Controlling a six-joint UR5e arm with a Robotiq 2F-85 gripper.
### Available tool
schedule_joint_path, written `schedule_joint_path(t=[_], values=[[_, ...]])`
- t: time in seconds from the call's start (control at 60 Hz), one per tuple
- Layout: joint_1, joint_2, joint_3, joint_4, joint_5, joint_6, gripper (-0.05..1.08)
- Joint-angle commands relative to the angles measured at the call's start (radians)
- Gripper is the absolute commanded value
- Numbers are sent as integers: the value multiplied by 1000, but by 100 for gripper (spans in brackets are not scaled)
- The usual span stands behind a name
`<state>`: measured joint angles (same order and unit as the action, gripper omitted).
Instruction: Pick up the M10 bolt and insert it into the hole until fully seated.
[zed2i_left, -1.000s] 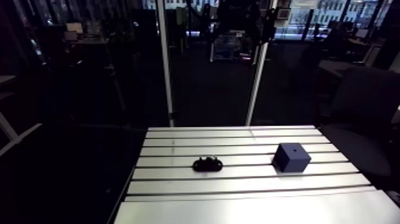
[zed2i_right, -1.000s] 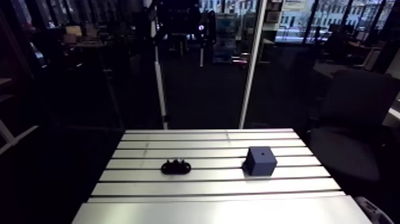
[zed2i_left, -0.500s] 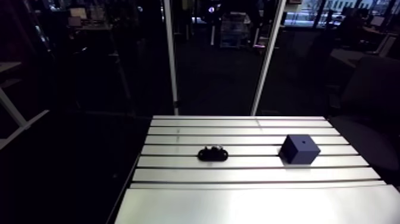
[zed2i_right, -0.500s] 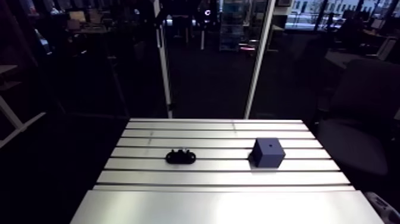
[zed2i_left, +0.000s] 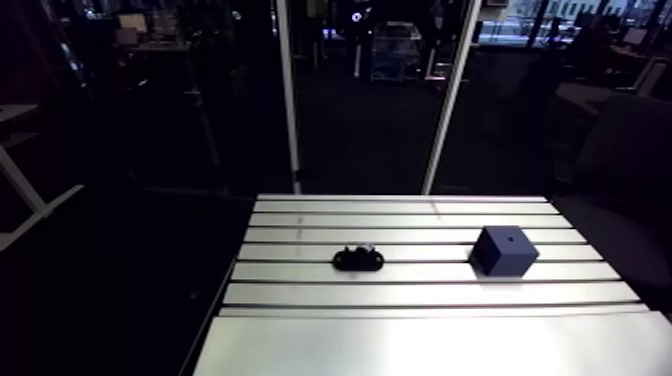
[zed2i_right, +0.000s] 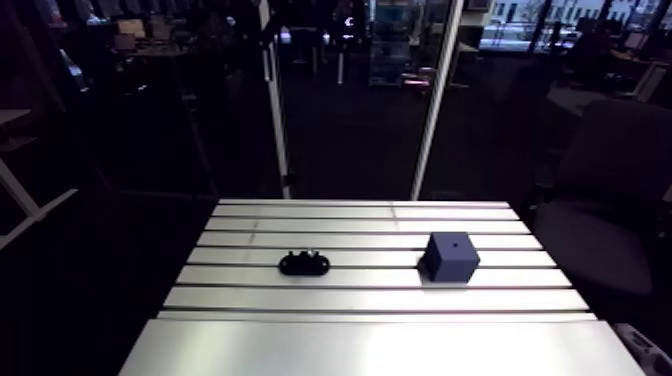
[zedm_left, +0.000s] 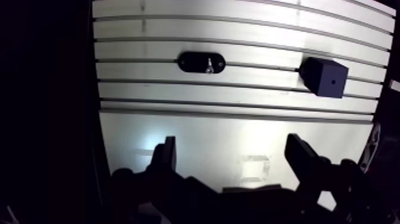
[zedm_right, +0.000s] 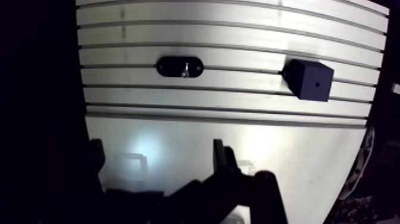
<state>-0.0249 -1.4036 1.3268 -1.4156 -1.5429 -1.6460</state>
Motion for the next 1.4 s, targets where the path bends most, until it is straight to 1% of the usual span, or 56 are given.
schedule_joint_path(t=[0.017,0.067,0.1,0.117,0.133,0.15,0.167,0.183,0.2,0.35,0.383,0.417,0.45,0.55,0.717,0.917,0.983,1.017,1.083,1.283,1.4], values=[[0,-11,31,-14,1,4,1],[0,-17,44,-34,2,4,1],[0,-25,79,-98,2,-2,1],[0,-25,79,-98,2,-2,1],[0,-28,96,-133,1,-2,1],[0,-28,96,-133,1,-2,1],[0,-31,115,-164,2,-4,1],[0,-31,115,-164,2,-4,1],[0,-34,134,-189,2,-4,1],[0,-39,195,-246,1,-12,1],[0,-39,231,-279,0,-14,1],[0,-39,231,-279,0,-14,1],[-1,-38,266,-319,-1,-15,1],[-1,-36,308,-366,-3,-15,1],[-1,-33,352,-399,-3,-12,1],[-1,-23,405,-470,-1,-13,1],[-1,-21,431,-508,-1,-13,1],[-1,-21,453,-553,-1,-14,1],[-1,-21,472,-590,-1,-15,1],[-1,-19,511,-612,-1,-13,1],[-3,-21,539,-645,-1,-13,1]])
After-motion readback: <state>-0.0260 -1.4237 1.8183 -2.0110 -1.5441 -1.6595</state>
